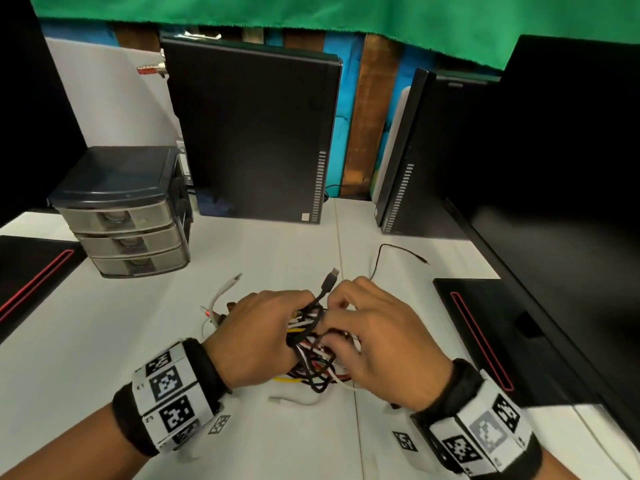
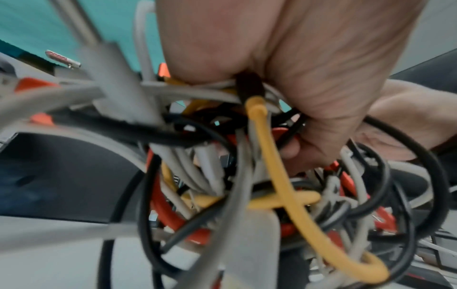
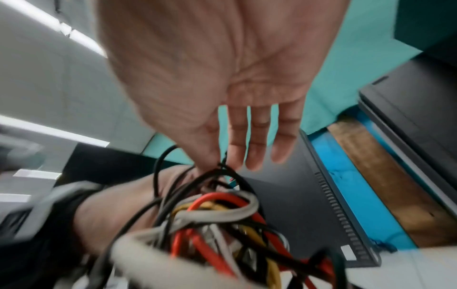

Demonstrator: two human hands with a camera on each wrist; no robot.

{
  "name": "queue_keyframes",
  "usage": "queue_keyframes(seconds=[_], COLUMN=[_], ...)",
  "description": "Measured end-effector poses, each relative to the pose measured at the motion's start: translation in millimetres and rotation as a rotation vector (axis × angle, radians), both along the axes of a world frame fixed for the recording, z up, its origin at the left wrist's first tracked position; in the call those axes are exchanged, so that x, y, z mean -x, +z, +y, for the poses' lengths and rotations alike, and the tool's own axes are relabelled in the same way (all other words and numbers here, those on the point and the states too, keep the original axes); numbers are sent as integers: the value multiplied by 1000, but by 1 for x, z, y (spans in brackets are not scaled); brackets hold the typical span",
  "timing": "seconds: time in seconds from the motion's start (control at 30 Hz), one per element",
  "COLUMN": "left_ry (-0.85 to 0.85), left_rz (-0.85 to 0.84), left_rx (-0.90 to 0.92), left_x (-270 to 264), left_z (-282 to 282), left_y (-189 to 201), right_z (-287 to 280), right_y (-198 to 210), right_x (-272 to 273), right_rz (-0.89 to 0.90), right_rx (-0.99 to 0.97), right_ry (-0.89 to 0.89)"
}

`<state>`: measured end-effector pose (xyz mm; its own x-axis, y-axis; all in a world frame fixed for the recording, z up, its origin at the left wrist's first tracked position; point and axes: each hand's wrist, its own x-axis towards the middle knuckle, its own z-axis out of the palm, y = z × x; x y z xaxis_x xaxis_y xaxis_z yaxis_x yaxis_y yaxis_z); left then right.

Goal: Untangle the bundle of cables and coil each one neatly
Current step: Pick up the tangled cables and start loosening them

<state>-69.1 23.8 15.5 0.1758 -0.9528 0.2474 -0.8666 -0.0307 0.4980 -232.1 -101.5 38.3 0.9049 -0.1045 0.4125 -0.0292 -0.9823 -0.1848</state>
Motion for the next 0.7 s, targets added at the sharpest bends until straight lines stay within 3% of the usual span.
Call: queue_keyframes(seconds=[0.07,0.13,0.2,0.27,0.4,0.5,0.57,0.7], left_ry=[3,0,-9,-10,23,36,47,69], left_rz=[47,129,226,236,171,170,163,162], left_rx=[7,53,88,75,2,-14,-27,-41], left_x=[-3,-8,-14,-17,-21,-22,-22,-22], left_z=[2,2,1,0,3,2,1,2], left_y=[1,4,6,4,-6,-5,-4,-3], right_z=[-13,-36,-56,-59,-35,-14,-5,6], right_y=[8,12,4,-6,4,18,24,34], right_x=[1,2,2,4,8,8,11,15], right_rz=[-133,-298,-339,-234,-93,16,76,196], right_rx=[-231,-587,-796,-714,-245,-40,-70,-357], right_ry=[-97,-312,-490,-494,-91,16,31,63])
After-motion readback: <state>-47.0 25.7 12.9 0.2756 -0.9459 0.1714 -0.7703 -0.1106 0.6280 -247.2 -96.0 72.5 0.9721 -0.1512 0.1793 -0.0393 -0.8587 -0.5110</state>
